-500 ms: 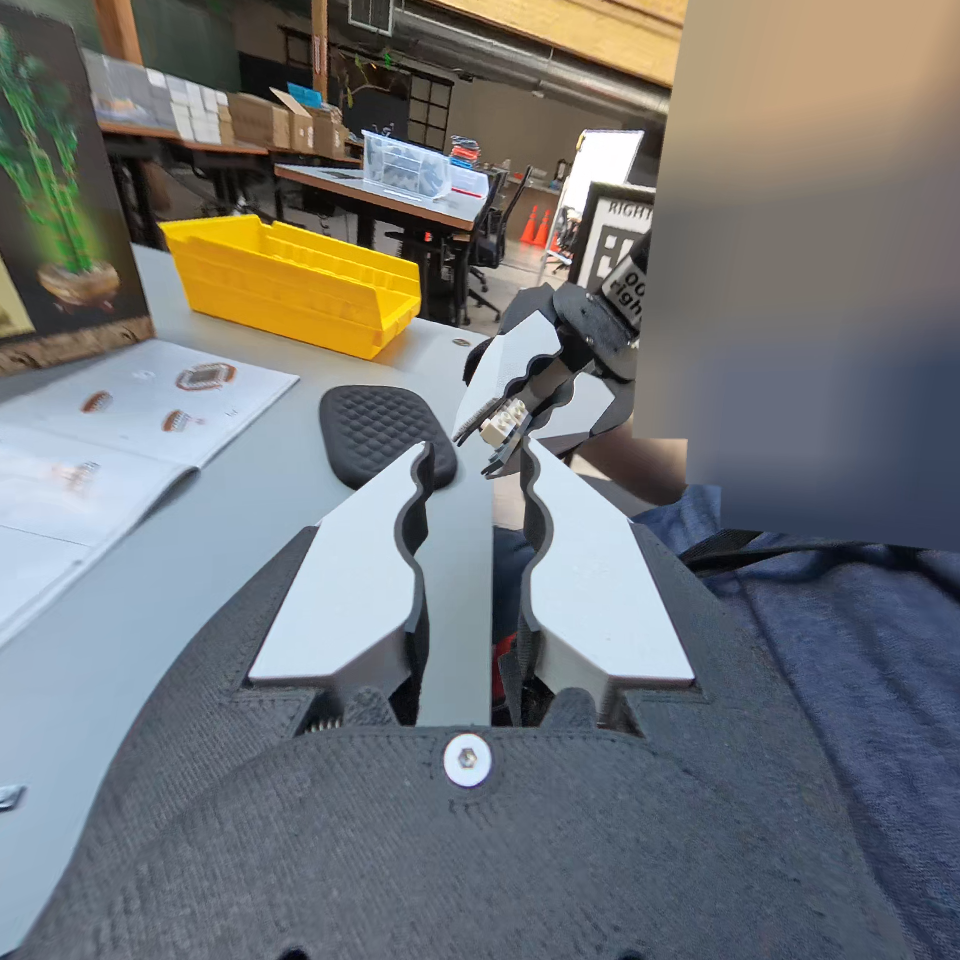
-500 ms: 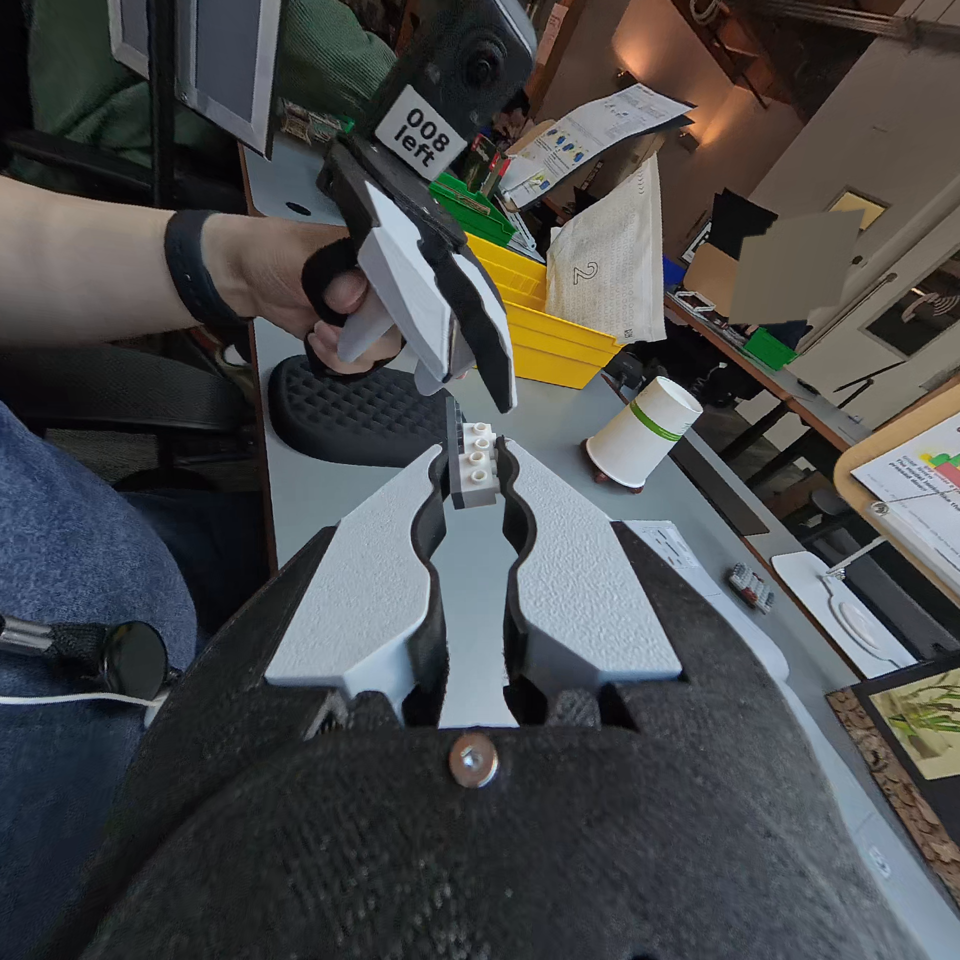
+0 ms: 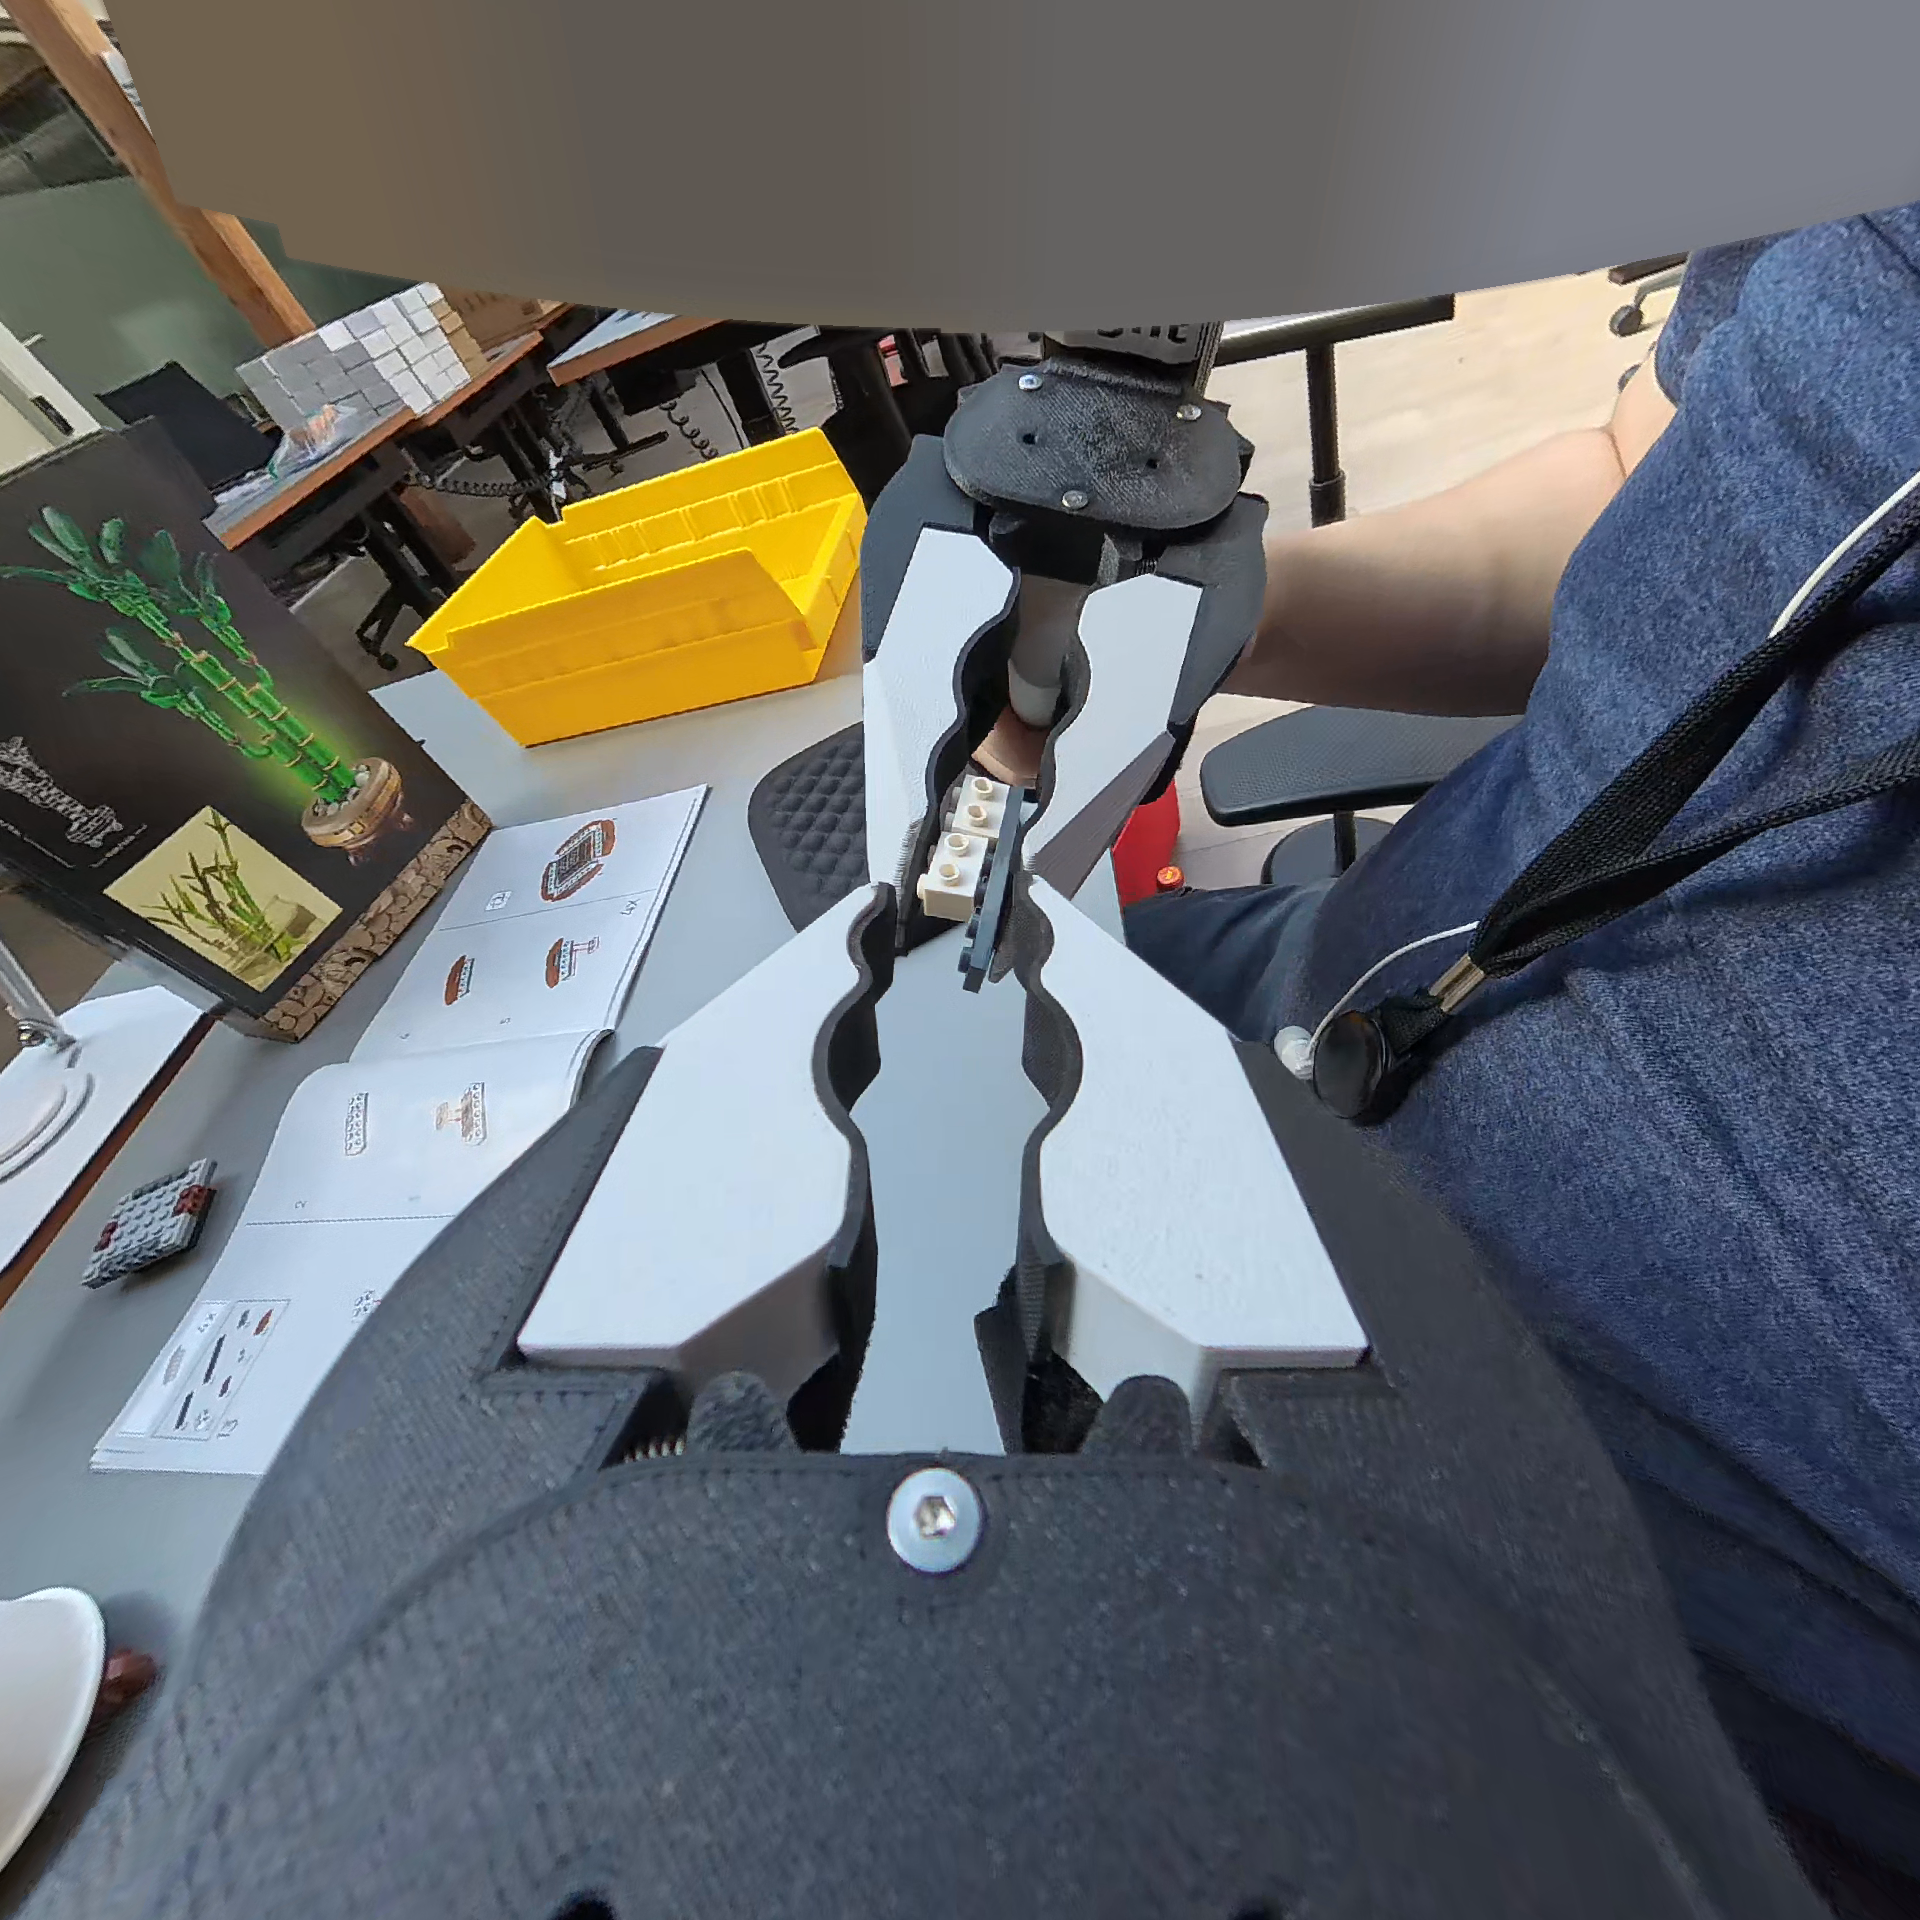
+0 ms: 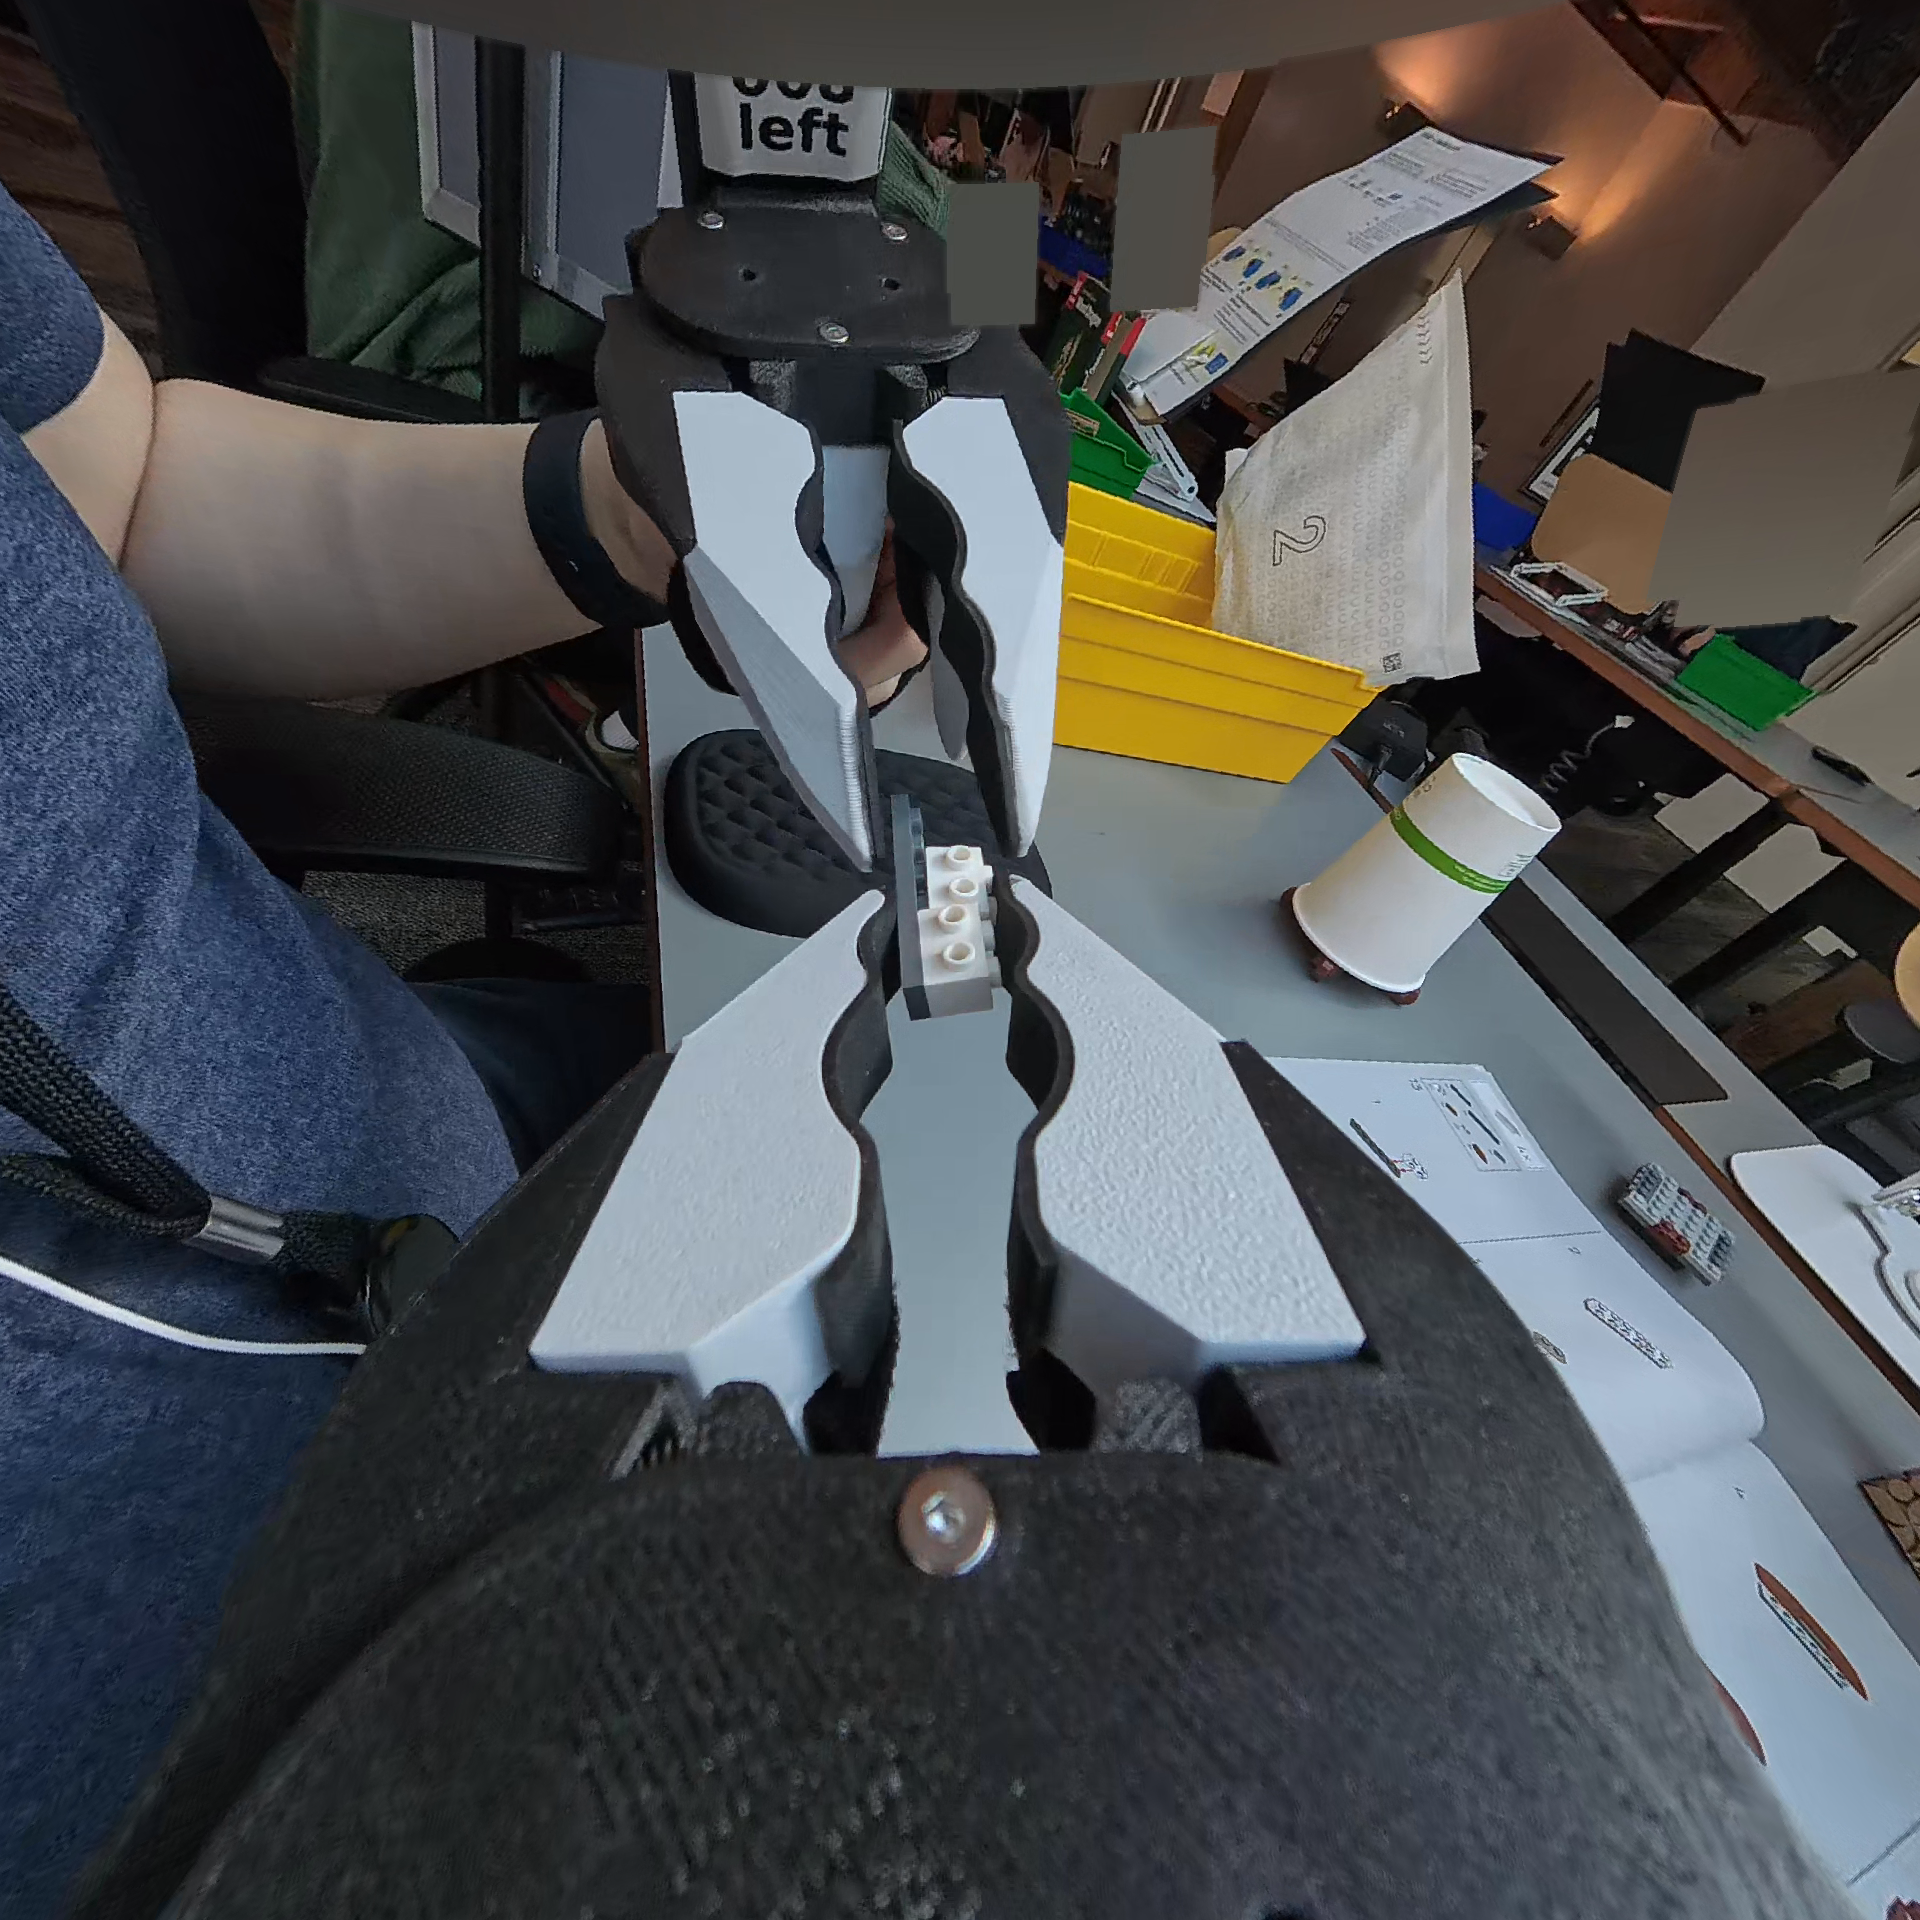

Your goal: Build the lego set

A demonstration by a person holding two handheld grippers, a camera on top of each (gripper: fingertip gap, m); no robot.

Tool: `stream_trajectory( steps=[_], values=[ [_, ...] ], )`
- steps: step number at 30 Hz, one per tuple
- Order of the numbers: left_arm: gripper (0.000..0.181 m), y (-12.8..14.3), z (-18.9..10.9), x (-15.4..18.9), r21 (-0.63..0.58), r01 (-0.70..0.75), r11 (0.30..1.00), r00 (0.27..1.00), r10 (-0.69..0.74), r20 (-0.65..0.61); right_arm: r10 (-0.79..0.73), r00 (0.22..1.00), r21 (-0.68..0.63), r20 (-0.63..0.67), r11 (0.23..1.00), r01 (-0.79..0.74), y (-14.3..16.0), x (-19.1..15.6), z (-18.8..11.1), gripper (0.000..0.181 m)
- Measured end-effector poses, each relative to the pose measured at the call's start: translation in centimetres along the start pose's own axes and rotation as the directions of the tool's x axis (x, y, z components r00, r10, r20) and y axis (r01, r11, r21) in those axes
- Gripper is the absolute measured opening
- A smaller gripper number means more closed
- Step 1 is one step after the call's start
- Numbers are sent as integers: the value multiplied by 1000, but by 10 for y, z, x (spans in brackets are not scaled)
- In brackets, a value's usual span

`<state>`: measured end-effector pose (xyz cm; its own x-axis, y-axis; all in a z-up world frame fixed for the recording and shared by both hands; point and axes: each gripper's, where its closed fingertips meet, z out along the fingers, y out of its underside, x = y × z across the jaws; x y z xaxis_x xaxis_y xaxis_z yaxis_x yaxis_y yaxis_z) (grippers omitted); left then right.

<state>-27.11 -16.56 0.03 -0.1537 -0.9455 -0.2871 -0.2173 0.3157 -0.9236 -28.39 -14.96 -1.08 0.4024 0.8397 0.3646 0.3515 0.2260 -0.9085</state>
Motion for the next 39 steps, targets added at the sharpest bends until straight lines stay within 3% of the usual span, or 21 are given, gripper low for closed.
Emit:
stream_trajectory(
  steps=[12, 18, 30, 35, 39],
  values=[
    [12, 3, 3, 3, -27, -96, 995, 995, 97, 26, 19, 999, -12, 31, 1000, -19, 3, -3, 1, 16],
    [12, 3, 4, 4, -16, -70, 997, 997, 70, 25, 29, 999, -6, 35, 1000, -29, 3, -4, 0, 15],
    [12, 8, 3, 7, -6, -43, 999, 998, 43, 35, -87, 996, -54, 8, 995, 87, 7, -6, 2, 14],
    [12, 9, 0, 8, -11, -38, 999, 999, 38, 34, 94, 993, -48, 78, 995, -90, 5, -10, 5, 15],
    [12, 15, 2, 8, -63, -59, 996, 997, 62, 46, 31, 997, -133, 71, 991, -22, 15, -10, 7, 16]
  ],
)
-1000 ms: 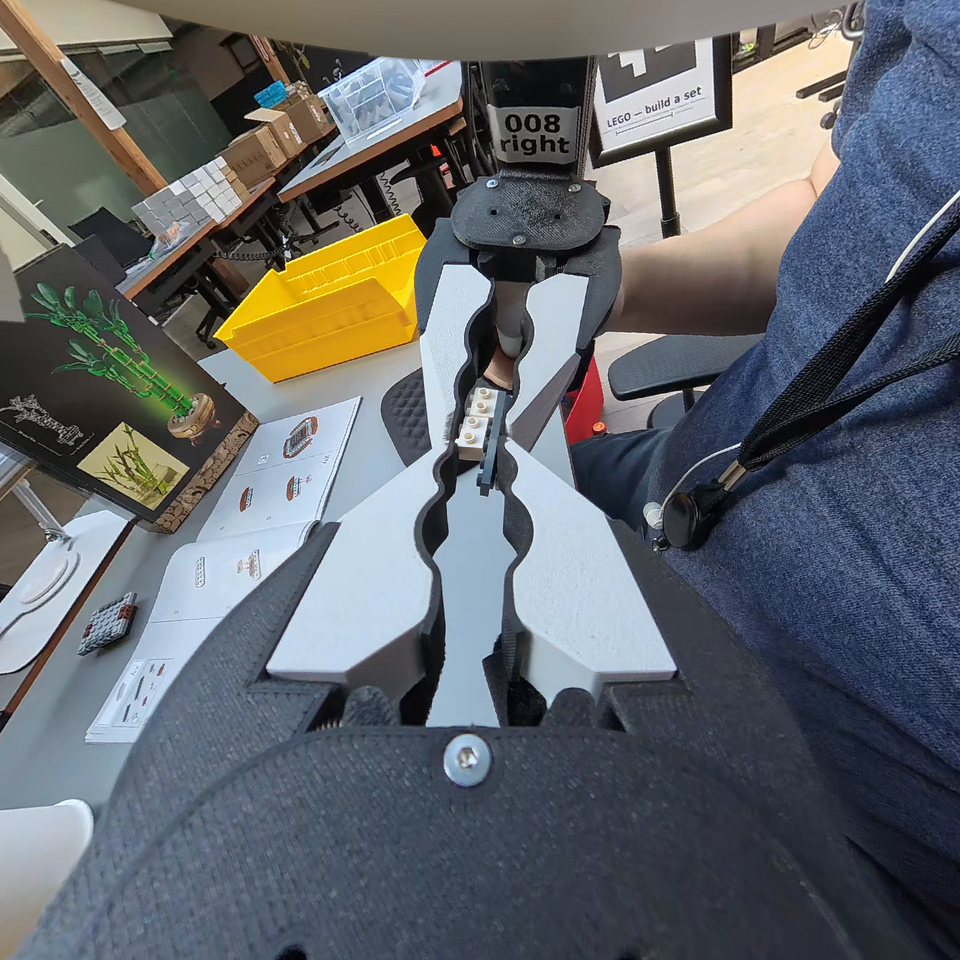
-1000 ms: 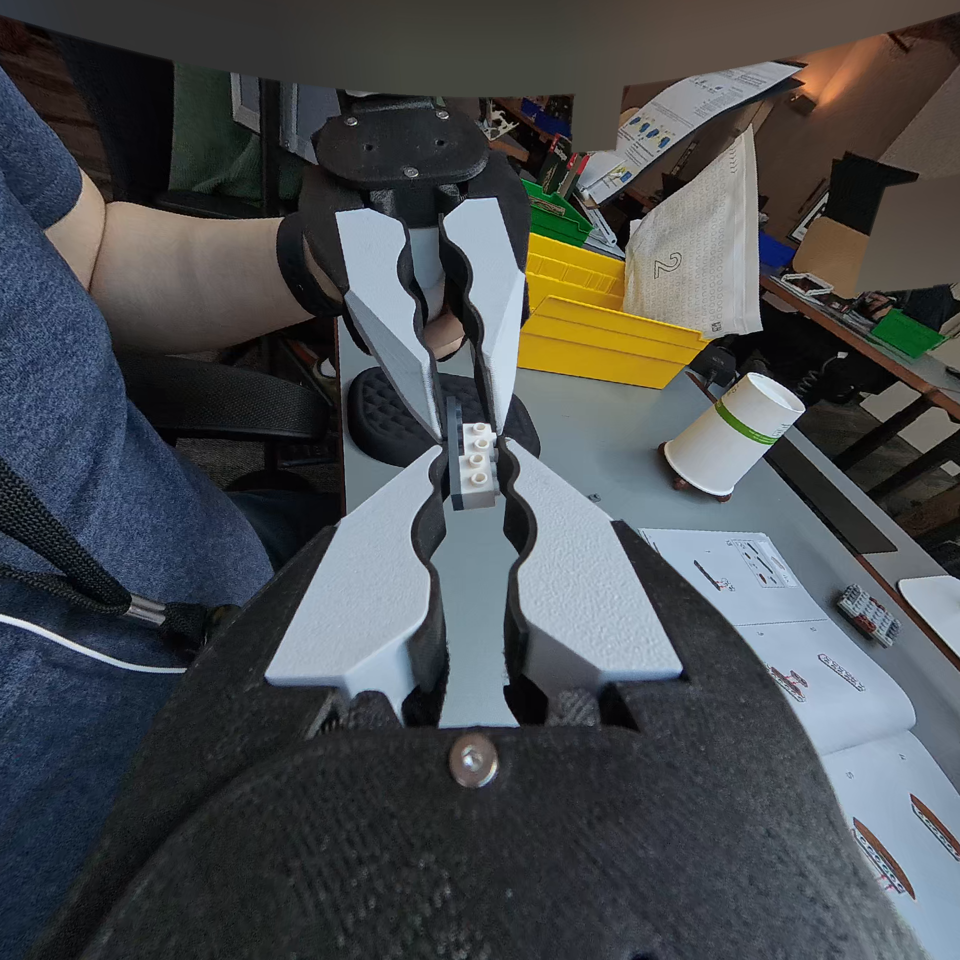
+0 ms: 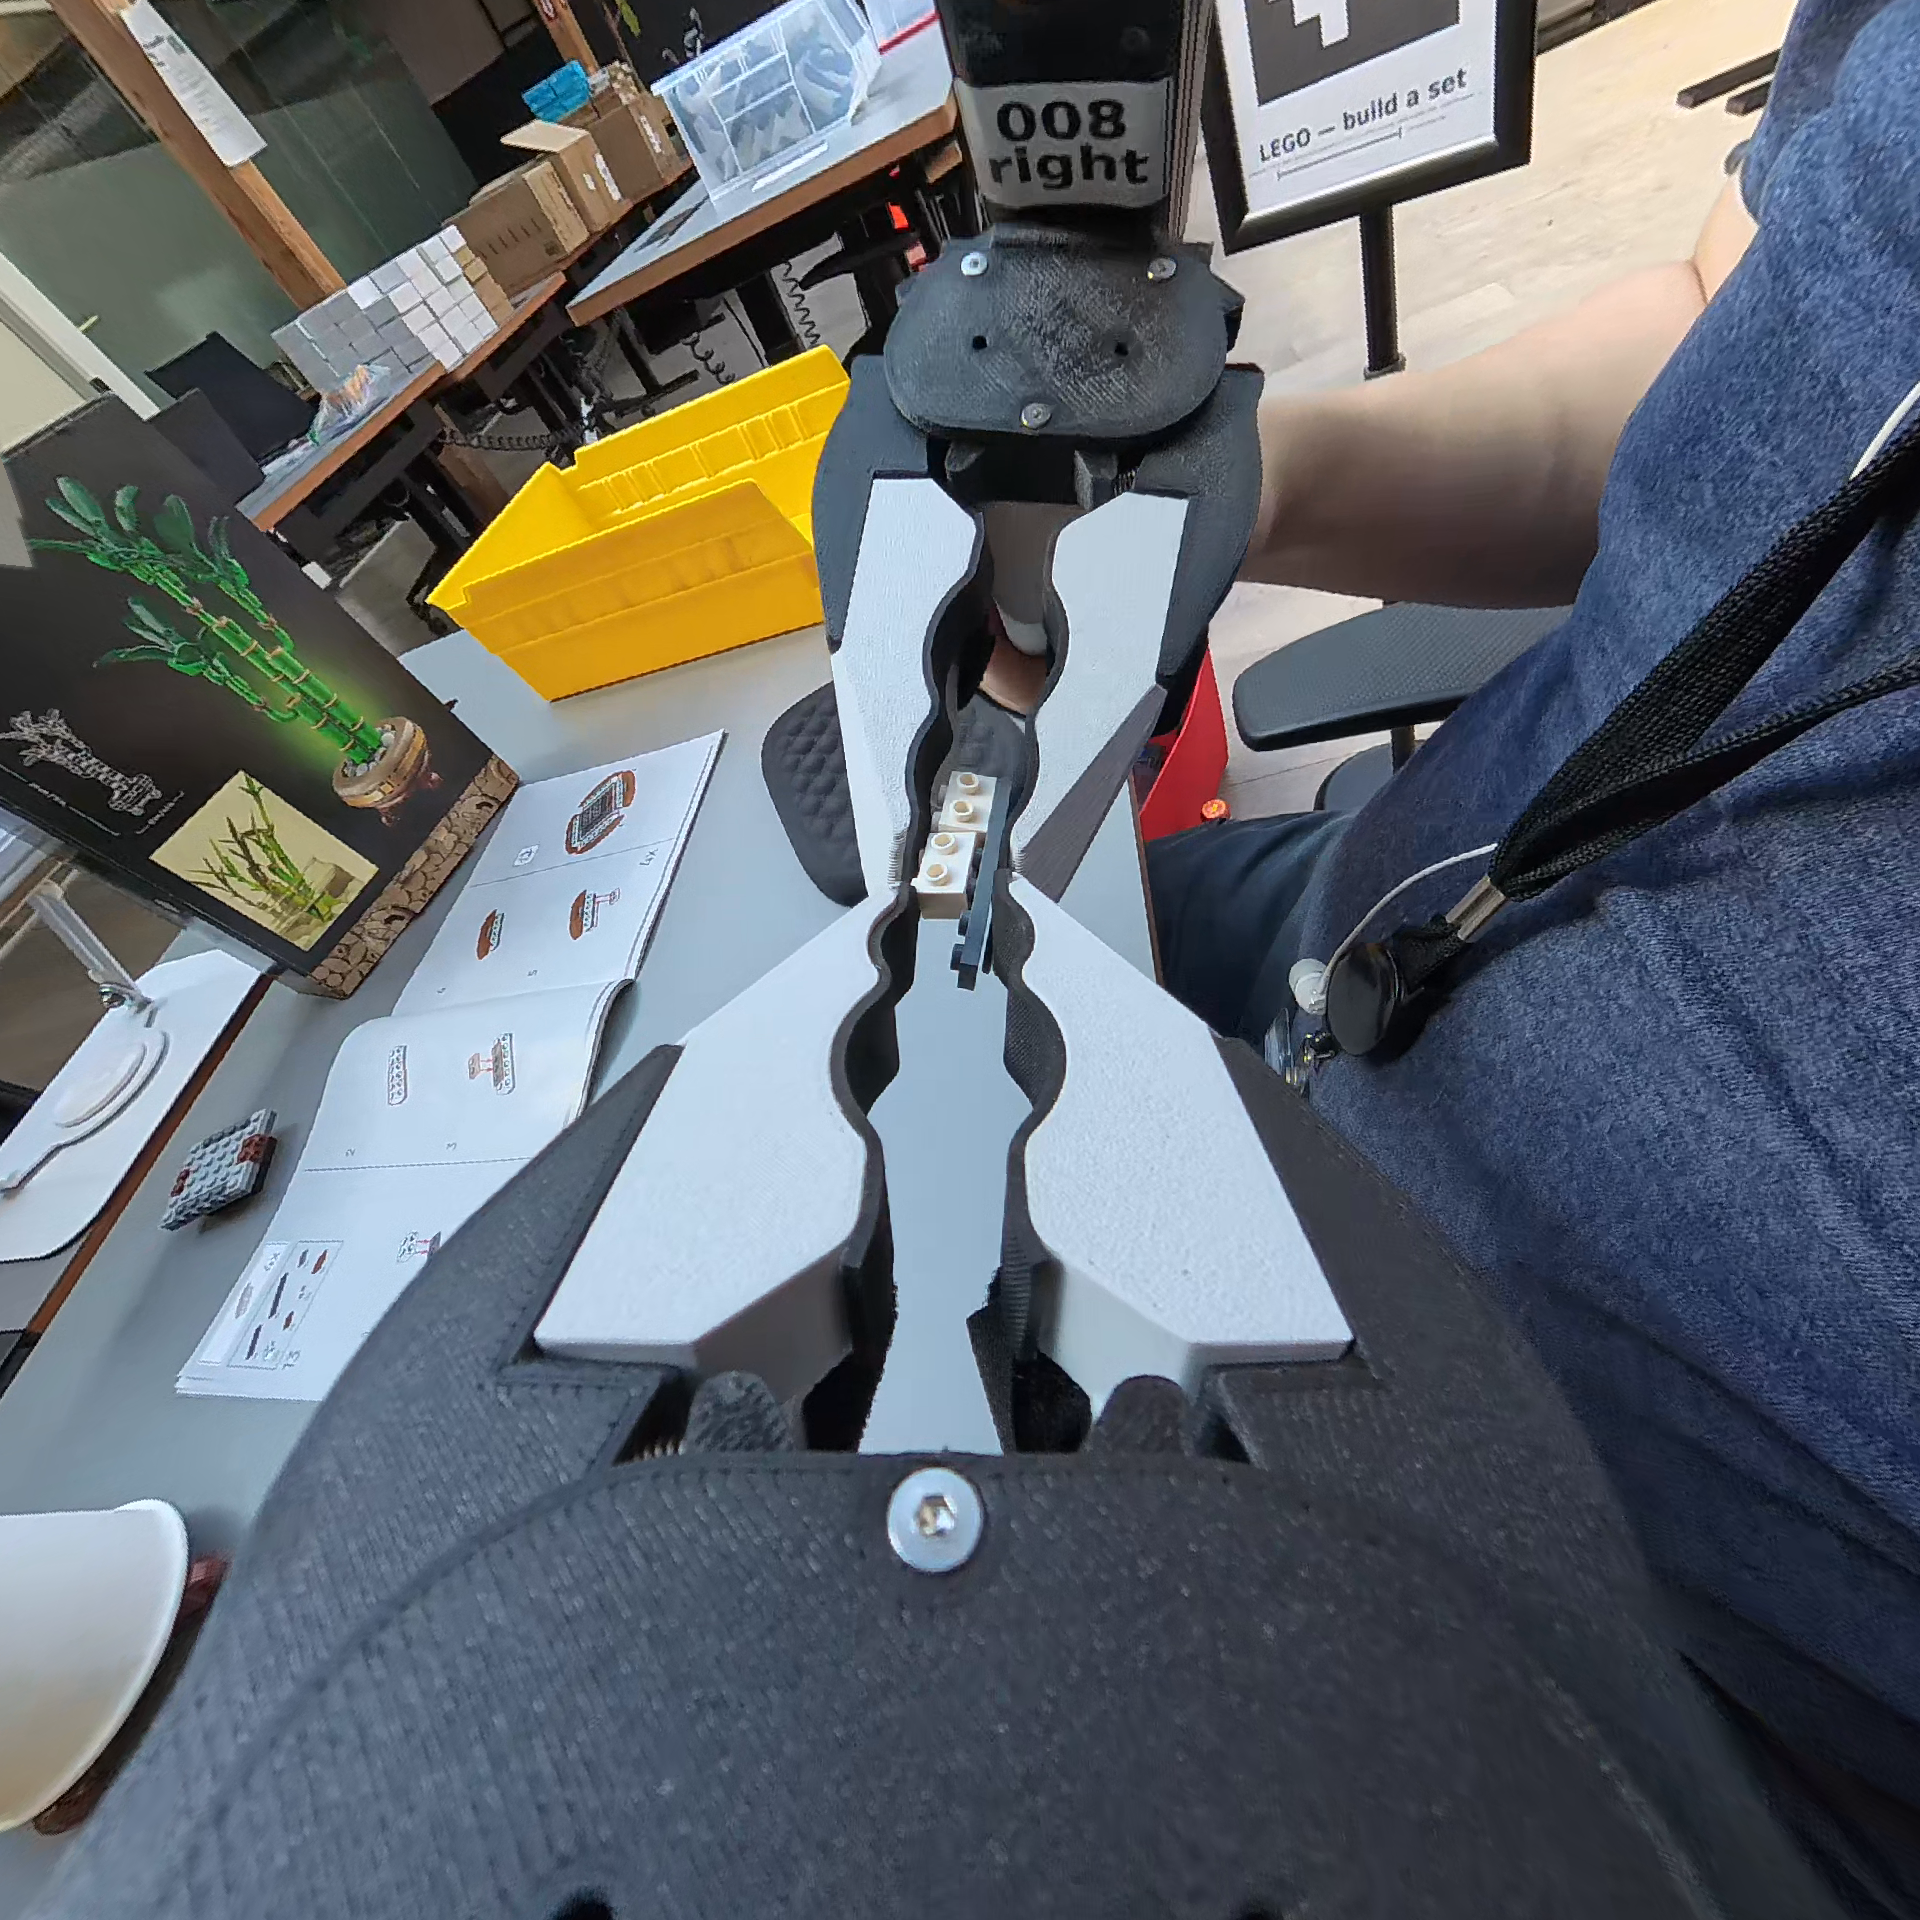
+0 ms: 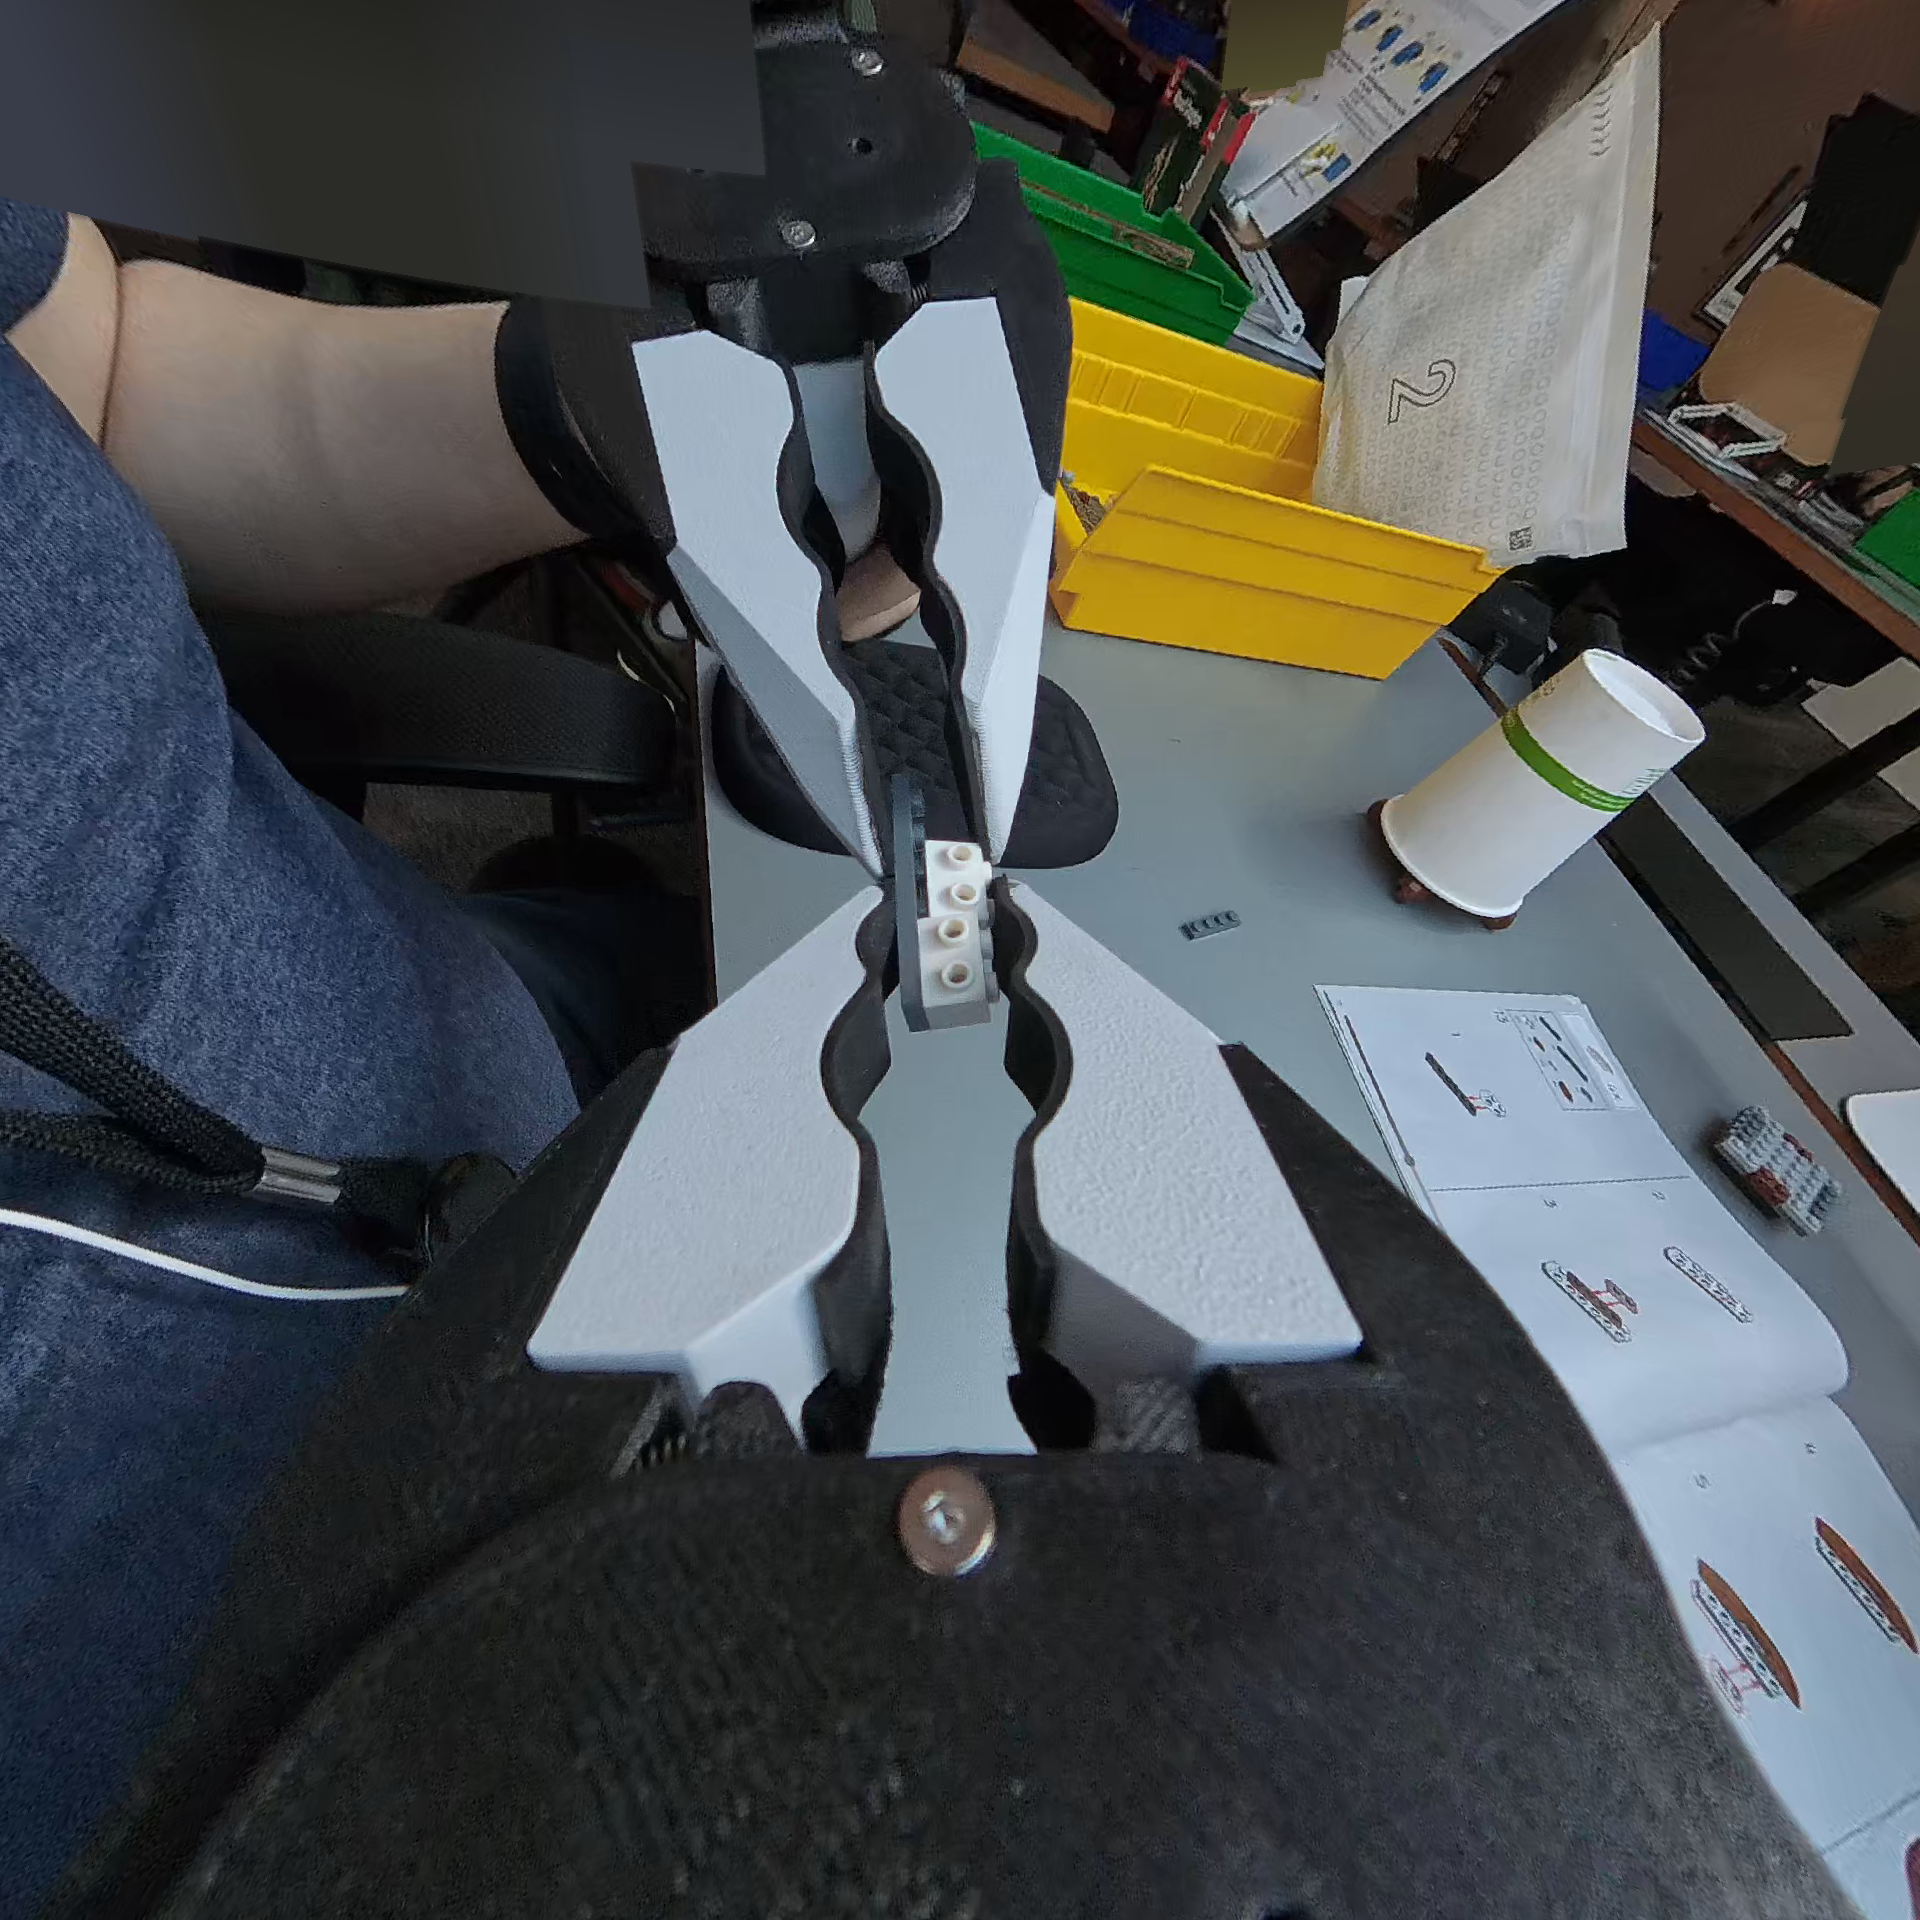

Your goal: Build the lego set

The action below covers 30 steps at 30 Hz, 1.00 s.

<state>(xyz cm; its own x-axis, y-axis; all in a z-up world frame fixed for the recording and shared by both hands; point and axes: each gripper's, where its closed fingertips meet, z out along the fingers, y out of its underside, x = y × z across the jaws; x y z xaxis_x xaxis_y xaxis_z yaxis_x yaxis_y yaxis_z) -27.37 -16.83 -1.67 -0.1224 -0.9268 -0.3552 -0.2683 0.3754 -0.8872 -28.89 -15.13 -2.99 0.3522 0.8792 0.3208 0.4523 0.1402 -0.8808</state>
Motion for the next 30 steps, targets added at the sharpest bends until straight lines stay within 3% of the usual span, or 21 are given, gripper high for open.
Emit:
stream_trajectory(
  steps=[10, 22, 24, 30],
  values=[
    [12, 5, 5, 6, -35, -17, 999, 1000, 16, -13, -102, 994, -77, -25, 992, 100, 8, -3, -2, 14],
    [14, 4, 4, 5, 7, 85, 996, 996, -85, -35, -57, 998, -22, -21, 998, 57, 7, -4, -1, 15],
    [29, 4, 5, 2, 12, 130, 991, 991, -130, -34, -69, 998, -23, 0, 997, 69, 7, -7, -1, 15],
    [15, 5, 6, 7, 19, 118, 993, 991, -116, -73, -41, 999, -36, 2, 999, 41, 9, -6, -1, 15]
  ],
)
